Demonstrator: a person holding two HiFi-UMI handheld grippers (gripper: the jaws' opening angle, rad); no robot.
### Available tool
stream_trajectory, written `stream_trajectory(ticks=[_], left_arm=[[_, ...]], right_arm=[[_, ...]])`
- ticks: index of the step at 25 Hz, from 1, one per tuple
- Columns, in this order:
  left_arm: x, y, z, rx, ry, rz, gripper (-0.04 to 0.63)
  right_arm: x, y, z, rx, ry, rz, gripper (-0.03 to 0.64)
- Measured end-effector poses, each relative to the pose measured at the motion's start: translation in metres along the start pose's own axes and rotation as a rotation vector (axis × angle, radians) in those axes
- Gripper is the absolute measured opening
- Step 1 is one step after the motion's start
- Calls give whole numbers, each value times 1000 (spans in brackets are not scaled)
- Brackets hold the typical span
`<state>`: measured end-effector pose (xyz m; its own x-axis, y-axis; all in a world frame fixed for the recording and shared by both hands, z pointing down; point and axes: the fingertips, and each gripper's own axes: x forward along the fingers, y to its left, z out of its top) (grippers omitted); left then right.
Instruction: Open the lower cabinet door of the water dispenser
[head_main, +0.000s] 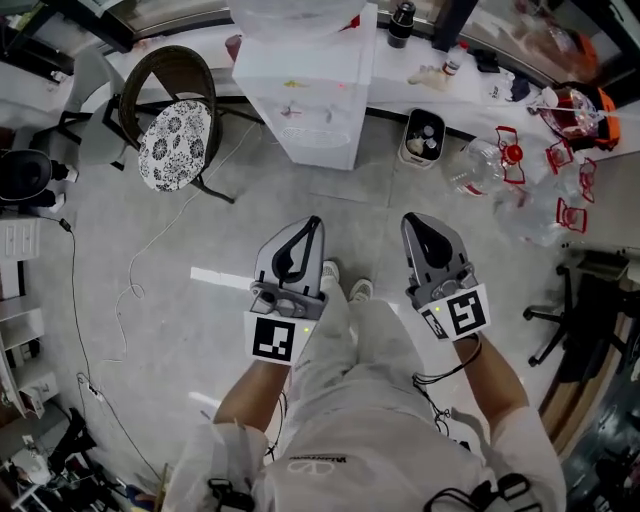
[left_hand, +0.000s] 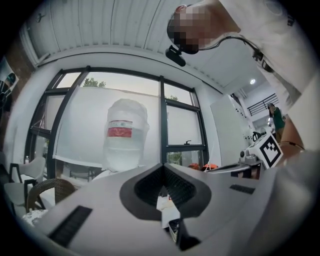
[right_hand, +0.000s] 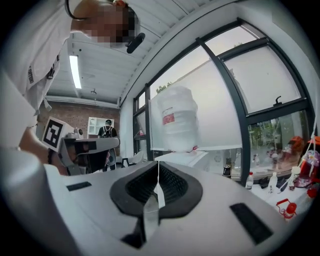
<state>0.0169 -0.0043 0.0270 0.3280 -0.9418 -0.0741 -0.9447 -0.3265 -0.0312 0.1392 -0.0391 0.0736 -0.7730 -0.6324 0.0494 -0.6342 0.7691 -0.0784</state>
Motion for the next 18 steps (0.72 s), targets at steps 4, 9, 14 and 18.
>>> stream_trajectory(ticks=[4,9,14,18], left_arm=[[29,16,-90,28,-25,-29,2],[64,34,-226,44,-37,-50,2],[93,42,-335,46,-40,-59,2],[108,46,-401,53,-43,-69,2]], right_arm=[[38,-25,-79,6,-24,25,17],[89,-65,-193,24,-67,22,17],[126,-96,-294,36,-68,33,17],[150,-108,-361,34,-68,43,17]])
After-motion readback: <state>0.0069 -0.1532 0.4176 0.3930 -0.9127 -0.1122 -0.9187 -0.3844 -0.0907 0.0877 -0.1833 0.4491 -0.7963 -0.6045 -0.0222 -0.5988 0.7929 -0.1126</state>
